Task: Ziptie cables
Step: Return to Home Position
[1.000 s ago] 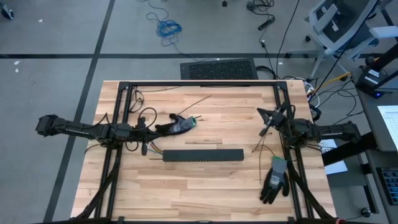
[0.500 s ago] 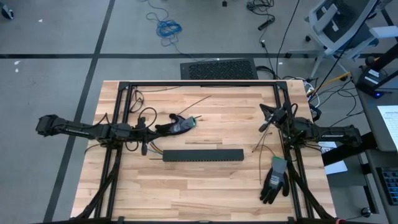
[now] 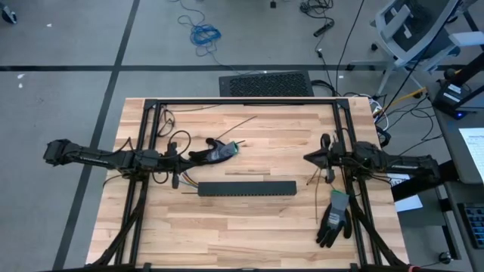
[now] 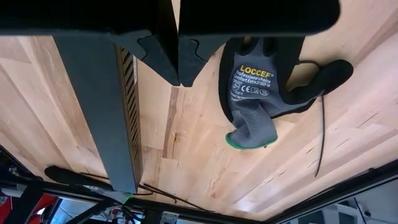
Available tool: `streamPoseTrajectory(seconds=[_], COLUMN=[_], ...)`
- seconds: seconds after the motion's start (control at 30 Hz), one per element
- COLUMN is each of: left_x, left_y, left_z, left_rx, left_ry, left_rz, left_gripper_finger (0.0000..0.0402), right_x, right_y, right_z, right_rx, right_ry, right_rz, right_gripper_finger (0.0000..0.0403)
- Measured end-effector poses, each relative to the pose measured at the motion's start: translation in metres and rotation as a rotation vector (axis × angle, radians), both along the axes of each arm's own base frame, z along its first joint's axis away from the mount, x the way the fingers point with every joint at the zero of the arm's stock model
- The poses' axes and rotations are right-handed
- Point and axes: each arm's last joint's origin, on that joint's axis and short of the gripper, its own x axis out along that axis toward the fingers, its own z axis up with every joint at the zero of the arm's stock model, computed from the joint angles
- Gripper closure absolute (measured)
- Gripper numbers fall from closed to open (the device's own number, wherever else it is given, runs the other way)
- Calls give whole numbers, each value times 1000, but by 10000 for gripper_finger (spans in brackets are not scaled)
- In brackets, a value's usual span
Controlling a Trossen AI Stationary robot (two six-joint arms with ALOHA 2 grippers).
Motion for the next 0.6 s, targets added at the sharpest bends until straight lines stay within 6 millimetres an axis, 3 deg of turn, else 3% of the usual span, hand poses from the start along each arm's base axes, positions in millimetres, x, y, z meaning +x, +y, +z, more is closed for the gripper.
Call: streamPoseTrajectory(seconds=[0.2, 0.6], left_x=[0, 0], left_y=[0, 0], left_z=[0, 0], left_rx=[0, 2], left_ry=[2, 3], left_rz=[-1, -1], left_gripper_finger=[401, 401], right_x=[0, 1], right_y=[5, 6], right_z=[0, 0], right_rx=[113, 131], right_ry=[-5, 1], right_rz=[61, 72], right_gripper_finger=[403, 403])
